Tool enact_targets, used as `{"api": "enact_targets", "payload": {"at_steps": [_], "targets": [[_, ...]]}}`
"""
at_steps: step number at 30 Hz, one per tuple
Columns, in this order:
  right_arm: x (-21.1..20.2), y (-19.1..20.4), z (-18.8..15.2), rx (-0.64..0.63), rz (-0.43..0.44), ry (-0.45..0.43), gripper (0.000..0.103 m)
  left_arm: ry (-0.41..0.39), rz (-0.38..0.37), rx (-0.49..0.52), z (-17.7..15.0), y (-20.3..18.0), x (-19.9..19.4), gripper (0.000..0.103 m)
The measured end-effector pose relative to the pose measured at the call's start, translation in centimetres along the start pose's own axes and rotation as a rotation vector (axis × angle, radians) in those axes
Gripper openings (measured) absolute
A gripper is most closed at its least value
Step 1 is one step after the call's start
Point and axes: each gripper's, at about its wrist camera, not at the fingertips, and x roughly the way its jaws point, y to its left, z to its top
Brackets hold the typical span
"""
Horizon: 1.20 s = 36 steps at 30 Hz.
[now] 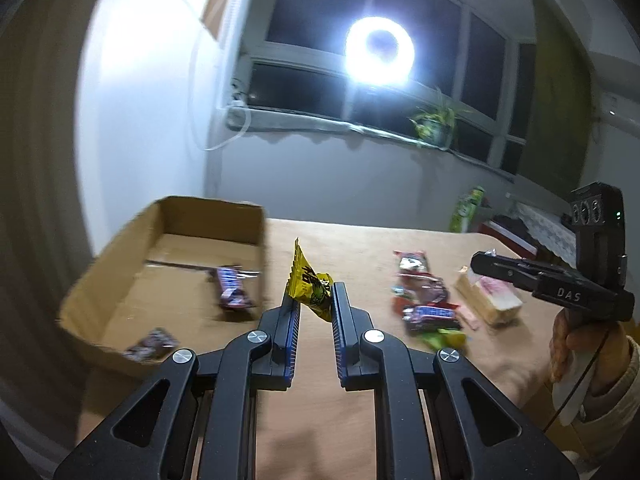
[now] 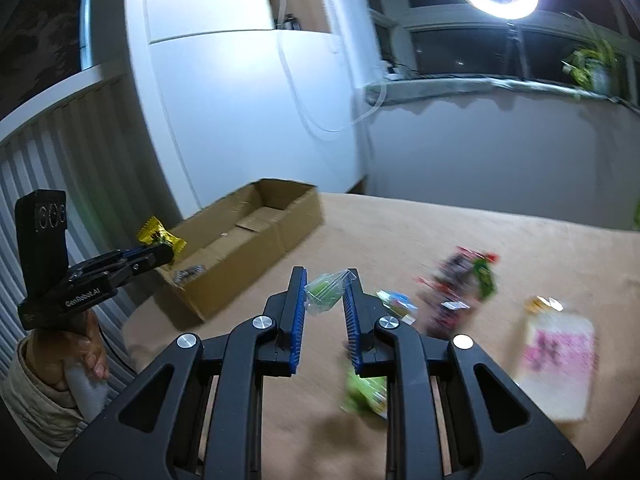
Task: Organize snacks
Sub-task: 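Carry both packets into the cardboard box and open both tools, then move both open tools from the box back to the snack pile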
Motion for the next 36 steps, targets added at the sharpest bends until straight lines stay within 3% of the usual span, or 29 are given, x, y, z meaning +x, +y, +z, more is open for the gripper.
{"api": "enact_targets", "payload": {"at_steps": [8, 15, 16, 17, 18, 19, 20, 21, 31, 36], "targets": [[7.6, 6.7, 3.7, -0.084, 0.142, 0.024, 0.019, -0.010, 0.088, -0.053, 0.3, 5.0, -1.0, 0.014], [14.8, 12.0, 6.4, -0.145, 0.236, 0.051, 0.020, 0.024, 0.101, -0.085, 0.6, 8.5, 0.8, 0.014], [15.7, 12.3, 6.4, -0.150, 0.236, 0.070, 0.025, 0.034, 0.105, -0.087, 0.5, 8.9, 1.0, 0.016], [16.0, 12.5, 6.3, -0.151, 0.229, 0.075, 0.037, 0.041, 0.114, -0.088, 0.4, 9.0, 1.1, 0.021], [16.3, 12.5, 6.1, -0.148, 0.213, 0.071, 0.047, 0.047, 0.124, -0.092, 0.2, 9.2, 1.1, 0.038], [16.3, 12.4, 6.0, -0.143, 0.205, 0.064, 0.064, 0.046, 0.132, -0.097, 0.0, 9.4, 0.9, 0.058], [16.1, 12.1, 5.7, -0.132, 0.200, 0.057, 0.072, 0.039, 0.138, -0.101, -0.2, 9.5, 0.7, 0.067], [15.9, 11.7, 5.5, -0.119, 0.193, 0.051, 0.072, 0.029, 0.143, -0.103, -0.4, 9.4, 0.4, 0.073], [12.0, 9.7, 5.3, -0.105, 0.089, 0.021, 0.072, -0.002, 0.149, -0.130, -1.0, 9.9, -1.6, 0.073], [10.1, 9.6, 3.5, -0.134, 0.022, 0.016, 0.077, -0.014, 0.146, -0.141, -0.8, 9.6, -2.0, 0.073]]}}
